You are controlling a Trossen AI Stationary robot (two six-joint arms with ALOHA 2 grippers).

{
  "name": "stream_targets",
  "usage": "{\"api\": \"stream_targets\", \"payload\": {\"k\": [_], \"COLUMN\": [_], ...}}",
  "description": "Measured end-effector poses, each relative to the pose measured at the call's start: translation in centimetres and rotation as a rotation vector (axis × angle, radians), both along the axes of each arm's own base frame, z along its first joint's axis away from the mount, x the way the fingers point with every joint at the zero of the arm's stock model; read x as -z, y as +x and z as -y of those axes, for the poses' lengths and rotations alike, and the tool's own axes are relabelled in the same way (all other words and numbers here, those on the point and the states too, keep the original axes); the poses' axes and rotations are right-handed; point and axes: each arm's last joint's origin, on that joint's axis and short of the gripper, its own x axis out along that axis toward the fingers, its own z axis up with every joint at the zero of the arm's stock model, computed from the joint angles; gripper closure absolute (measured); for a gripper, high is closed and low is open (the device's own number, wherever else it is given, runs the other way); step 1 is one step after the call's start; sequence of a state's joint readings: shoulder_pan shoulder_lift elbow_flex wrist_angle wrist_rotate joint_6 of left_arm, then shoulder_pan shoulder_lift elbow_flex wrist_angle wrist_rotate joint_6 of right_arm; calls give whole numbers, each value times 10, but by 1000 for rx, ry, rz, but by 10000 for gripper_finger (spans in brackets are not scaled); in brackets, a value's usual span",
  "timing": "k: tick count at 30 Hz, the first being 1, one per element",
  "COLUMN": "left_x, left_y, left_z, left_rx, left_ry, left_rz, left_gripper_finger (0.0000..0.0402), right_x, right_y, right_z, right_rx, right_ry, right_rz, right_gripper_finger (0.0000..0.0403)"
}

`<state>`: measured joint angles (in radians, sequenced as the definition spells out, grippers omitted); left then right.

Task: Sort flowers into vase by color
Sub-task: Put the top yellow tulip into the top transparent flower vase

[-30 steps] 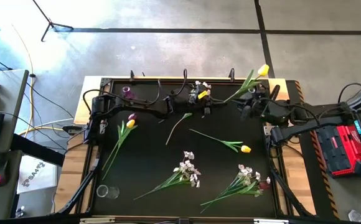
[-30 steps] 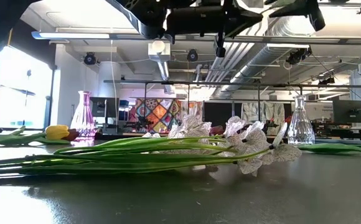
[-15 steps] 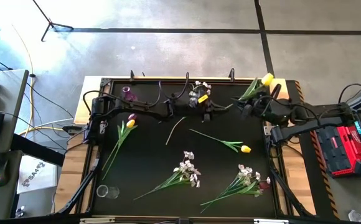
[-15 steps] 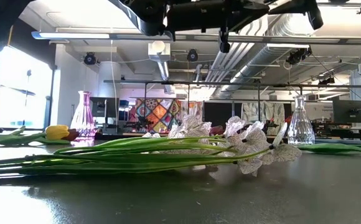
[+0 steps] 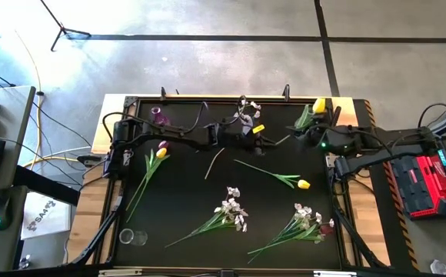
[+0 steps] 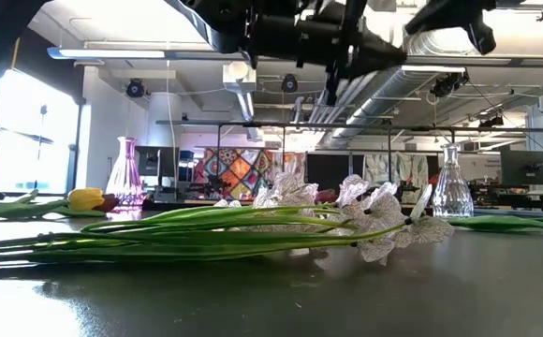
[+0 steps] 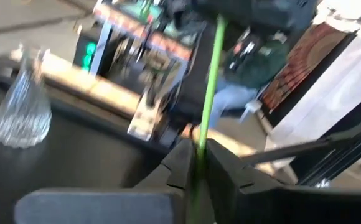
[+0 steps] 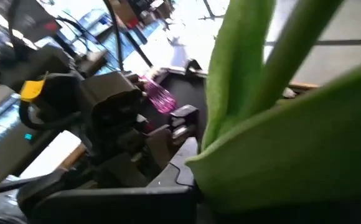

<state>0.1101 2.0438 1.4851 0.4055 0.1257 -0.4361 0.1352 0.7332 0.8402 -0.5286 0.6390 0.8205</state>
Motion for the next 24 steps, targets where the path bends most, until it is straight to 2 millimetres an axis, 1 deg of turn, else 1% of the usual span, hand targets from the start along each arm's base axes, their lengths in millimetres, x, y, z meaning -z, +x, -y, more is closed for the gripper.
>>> {"api": "stream_targets", "payload": {"k": [7, 11, 15, 19, 21, 24], "left_x": [17, 16, 3, -17, -25, -36], "left_y": [-4, -8, -17, -33, -43, -56], "left_z": [0, -5, -15, -27, -33, -39], "left_rx": [-2, 21, 16, -34, -63, -93], "left_ry": [-32, -78, -96, -18, 25, 77], "left_rz": [-182, -216, -226, -269, -314, -364], "left_gripper_finger": [301, 280, 279, 287, 291, 296], "right_x": [13, 19, 25, 29, 28, 20], "right_y": [-7, -10, -11, -10, -8, -6], "right_z": [6, 12, 20, 28, 33, 41], "right_rx": [68, 120, 164, 189, 209, 236], "right_ry": [33, 45, 62, 76, 75, 56], "right_rz": [-130, -195, -269, -334, -374, -431], "right_gripper_finger": [402, 402, 402, 402, 402, 403]}}
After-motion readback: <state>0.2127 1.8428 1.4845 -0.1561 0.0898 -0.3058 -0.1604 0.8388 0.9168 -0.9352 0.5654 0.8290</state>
